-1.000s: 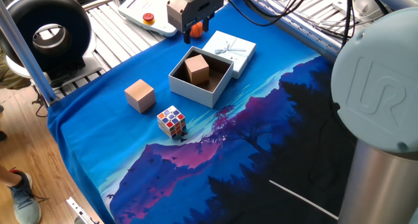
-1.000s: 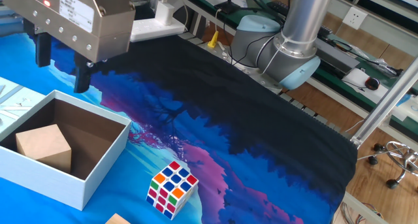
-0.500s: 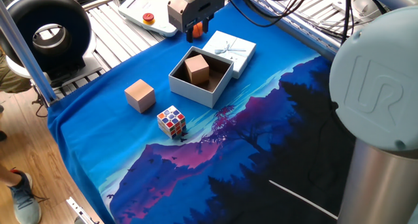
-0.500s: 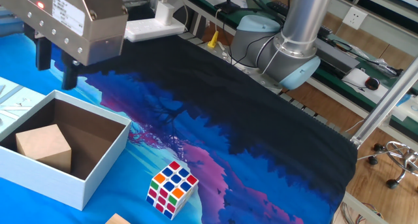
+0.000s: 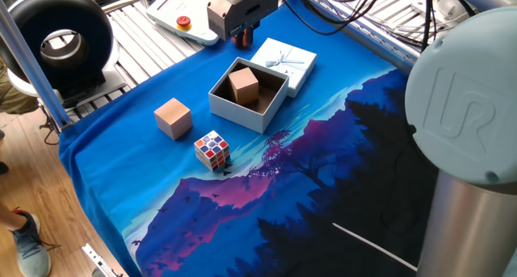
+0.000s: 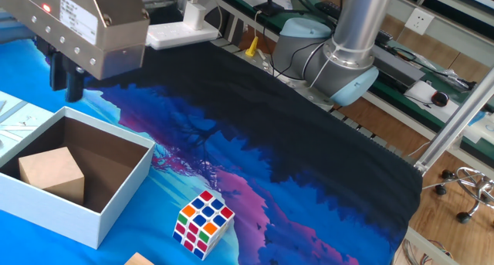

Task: Take everything out of the gift box

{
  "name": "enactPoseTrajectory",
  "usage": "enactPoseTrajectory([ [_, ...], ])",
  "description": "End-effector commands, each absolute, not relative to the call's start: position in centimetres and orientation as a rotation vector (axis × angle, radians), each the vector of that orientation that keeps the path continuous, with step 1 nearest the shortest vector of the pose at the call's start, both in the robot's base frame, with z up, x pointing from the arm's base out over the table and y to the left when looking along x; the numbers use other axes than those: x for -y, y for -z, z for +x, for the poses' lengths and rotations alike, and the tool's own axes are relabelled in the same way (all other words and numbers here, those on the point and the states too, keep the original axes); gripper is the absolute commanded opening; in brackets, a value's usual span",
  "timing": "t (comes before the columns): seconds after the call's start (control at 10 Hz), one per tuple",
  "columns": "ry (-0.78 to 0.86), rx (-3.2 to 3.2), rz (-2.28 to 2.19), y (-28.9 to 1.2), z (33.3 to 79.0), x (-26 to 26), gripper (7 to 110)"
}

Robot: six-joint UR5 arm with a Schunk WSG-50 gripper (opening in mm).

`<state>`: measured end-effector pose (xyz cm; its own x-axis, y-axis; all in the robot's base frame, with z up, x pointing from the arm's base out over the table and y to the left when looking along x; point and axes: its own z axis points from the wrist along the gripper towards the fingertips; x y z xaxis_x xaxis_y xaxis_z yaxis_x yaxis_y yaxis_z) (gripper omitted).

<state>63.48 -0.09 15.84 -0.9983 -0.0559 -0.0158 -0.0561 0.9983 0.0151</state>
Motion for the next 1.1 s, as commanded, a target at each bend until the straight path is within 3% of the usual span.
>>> enactPoseTrajectory([
  [0.0,-0.106,-3.151,-0.118,-15.7,62.9,-1.0,44],
  [0.1,-0.082,-3.155,-0.096,-15.3,63.2,-0.6,44],
  [0.2,-0.072,-3.157,-0.072,-14.6,63.5,-0.6,66],
  [1.0,-0.024,-3.151,0.197,-8.4,64.8,0.7,66],
])
